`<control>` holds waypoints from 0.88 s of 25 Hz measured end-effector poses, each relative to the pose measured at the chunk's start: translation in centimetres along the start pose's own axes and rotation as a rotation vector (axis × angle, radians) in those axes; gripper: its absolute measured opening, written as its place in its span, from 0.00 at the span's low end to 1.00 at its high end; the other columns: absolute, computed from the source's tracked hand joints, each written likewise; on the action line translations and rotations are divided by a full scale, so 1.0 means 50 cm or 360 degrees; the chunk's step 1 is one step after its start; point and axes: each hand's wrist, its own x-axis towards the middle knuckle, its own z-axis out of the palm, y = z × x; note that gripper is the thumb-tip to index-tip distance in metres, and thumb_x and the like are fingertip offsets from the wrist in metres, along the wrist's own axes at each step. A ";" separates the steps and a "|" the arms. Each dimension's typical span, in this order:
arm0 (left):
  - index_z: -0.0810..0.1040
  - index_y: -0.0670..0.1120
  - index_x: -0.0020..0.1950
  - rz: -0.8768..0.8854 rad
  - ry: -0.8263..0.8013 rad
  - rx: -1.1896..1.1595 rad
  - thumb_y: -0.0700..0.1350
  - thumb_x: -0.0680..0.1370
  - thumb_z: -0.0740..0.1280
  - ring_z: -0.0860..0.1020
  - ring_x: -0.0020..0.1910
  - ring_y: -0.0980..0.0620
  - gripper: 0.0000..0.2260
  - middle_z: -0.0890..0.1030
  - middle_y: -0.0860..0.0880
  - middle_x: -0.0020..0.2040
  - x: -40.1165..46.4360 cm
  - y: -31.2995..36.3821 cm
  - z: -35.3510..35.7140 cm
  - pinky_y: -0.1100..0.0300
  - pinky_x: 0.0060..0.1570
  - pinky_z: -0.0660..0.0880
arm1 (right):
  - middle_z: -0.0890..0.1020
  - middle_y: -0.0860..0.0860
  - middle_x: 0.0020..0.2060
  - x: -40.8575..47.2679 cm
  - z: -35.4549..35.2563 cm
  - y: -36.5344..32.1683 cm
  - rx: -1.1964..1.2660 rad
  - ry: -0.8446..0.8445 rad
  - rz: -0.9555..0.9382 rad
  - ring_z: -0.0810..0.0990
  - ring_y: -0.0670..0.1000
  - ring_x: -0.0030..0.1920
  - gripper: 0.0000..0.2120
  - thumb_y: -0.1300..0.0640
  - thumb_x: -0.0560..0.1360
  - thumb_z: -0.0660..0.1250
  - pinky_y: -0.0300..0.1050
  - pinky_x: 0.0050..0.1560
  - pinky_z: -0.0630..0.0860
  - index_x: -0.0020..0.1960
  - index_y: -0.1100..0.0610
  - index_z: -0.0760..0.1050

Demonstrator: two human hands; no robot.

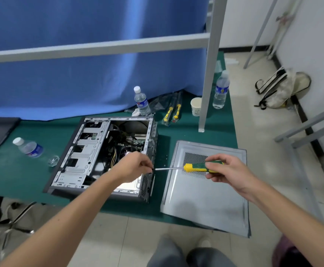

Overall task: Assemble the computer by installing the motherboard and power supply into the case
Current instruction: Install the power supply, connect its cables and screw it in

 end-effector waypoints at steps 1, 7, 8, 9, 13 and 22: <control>0.83 0.50 0.51 -0.0009 -0.0049 0.0057 0.44 0.78 0.70 0.76 0.40 0.65 0.03 0.79 0.62 0.40 0.005 -0.001 0.004 0.76 0.34 0.69 | 0.84 0.52 0.36 -0.001 -0.001 0.019 -0.0042 0.0024 0.0002 0.84 0.53 0.36 0.05 0.60 0.74 0.73 0.40 0.35 0.79 0.50 0.57 0.80; 0.84 0.46 0.51 -0.0008 -0.0402 0.0401 0.42 0.78 0.71 0.79 0.44 0.56 0.04 0.81 0.56 0.42 0.040 -0.016 0.040 0.65 0.45 0.75 | 0.82 0.55 0.38 -0.010 0.018 0.128 0.0013 -0.0012 0.0071 0.83 0.51 0.37 0.08 0.62 0.73 0.74 0.40 0.41 0.81 0.51 0.59 0.80; 0.84 0.46 0.51 -0.0002 -0.0459 0.0457 0.42 0.78 0.71 0.80 0.45 0.55 0.04 0.82 0.55 0.44 0.050 -0.017 0.049 0.62 0.47 0.76 | 0.82 0.56 0.39 -0.008 0.019 0.142 0.0028 -0.0002 0.0098 0.83 0.51 0.37 0.08 0.63 0.73 0.74 0.40 0.42 0.81 0.52 0.60 0.80; 0.84 0.46 0.51 0.0006 -0.0510 0.0508 0.42 0.77 0.71 0.80 0.45 0.54 0.04 0.82 0.55 0.44 0.059 -0.016 0.058 0.60 0.48 0.76 | 0.82 0.56 0.39 -0.008 0.021 0.156 0.0039 0.0007 0.0131 0.83 0.51 0.37 0.08 0.63 0.73 0.74 0.40 0.43 0.81 0.52 0.60 0.80; 0.85 0.46 0.51 0.0088 -0.0717 0.0681 0.41 0.77 0.72 0.80 0.46 0.55 0.05 0.82 0.55 0.44 0.087 -0.022 0.089 0.58 0.52 0.78 | 0.82 0.55 0.39 -0.006 0.043 0.214 0.0080 0.0046 0.0252 0.83 0.51 0.37 0.08 0.64 0.73 0.74 0.39 0.41 0.81 0.52 0.60 0.80; 0.85 0.46 0.53 0.0074 -0.1094 0.0938 0.43 0.77 0.72 0.81 0.51 0.53 0.06 0.85 0.53 0.52 0.115 -0.032 0.116 0.62 0.51 0.76 | 0.83 0.55 0.39 0.010 0.082 0.287 0.0116 0.0009 0.0383 0.82 0.51 0.38 0.08 0.64 0.74 0.73 0.39 0.41 0.79 0.51 0.59 0.79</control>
